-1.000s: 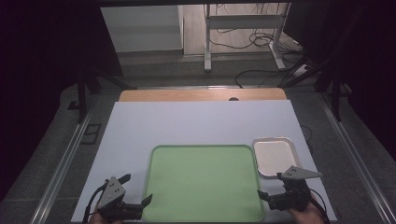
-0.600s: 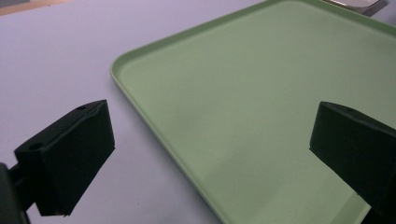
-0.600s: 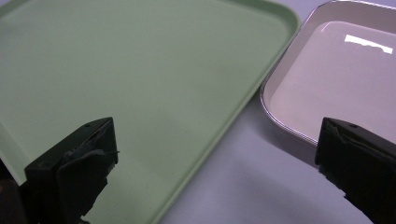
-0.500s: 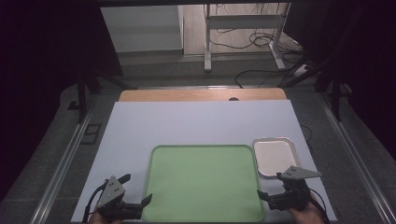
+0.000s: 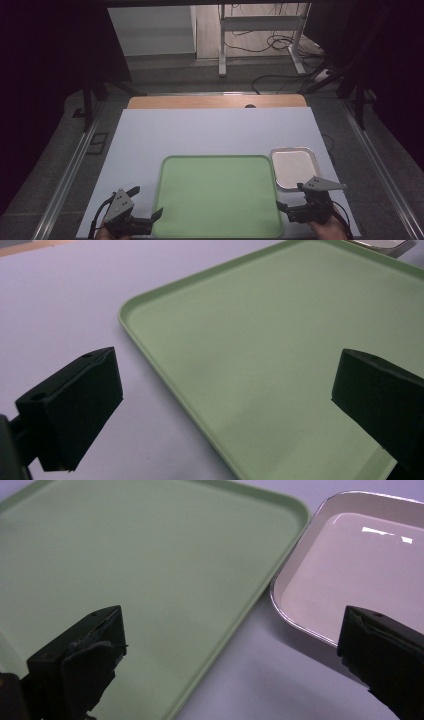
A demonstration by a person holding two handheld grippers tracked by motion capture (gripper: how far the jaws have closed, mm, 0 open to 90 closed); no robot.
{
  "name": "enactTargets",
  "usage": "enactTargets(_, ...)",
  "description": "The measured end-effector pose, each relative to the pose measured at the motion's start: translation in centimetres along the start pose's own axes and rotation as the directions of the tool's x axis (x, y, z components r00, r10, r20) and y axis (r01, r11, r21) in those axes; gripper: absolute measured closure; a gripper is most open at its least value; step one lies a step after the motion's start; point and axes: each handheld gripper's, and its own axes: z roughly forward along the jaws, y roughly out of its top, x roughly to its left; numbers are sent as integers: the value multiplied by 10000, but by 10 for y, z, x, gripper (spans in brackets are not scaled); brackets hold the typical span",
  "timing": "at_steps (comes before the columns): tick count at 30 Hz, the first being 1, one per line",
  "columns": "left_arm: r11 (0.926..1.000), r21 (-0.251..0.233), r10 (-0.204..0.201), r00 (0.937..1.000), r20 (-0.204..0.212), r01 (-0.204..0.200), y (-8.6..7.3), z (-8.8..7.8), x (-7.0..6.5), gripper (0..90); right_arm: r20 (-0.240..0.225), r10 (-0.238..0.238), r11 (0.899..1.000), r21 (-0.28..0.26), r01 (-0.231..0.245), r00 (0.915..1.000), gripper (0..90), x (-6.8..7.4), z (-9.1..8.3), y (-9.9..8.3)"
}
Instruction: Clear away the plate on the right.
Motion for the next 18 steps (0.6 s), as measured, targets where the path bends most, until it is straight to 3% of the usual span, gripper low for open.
enactTargets(13, 10000, 25, -2, 10000, 22, 2, 0, 1, 0, 0, 29, 340, 9989, -324, -339, 9994, 0, -8, 1, 3)
enactTargets(18, 10000, 34, -10, 10000, 32, 10, 0, 1, 0, 0, 226, 156, 9994, -325, -148, 9996, 0, -11, 4, 4)
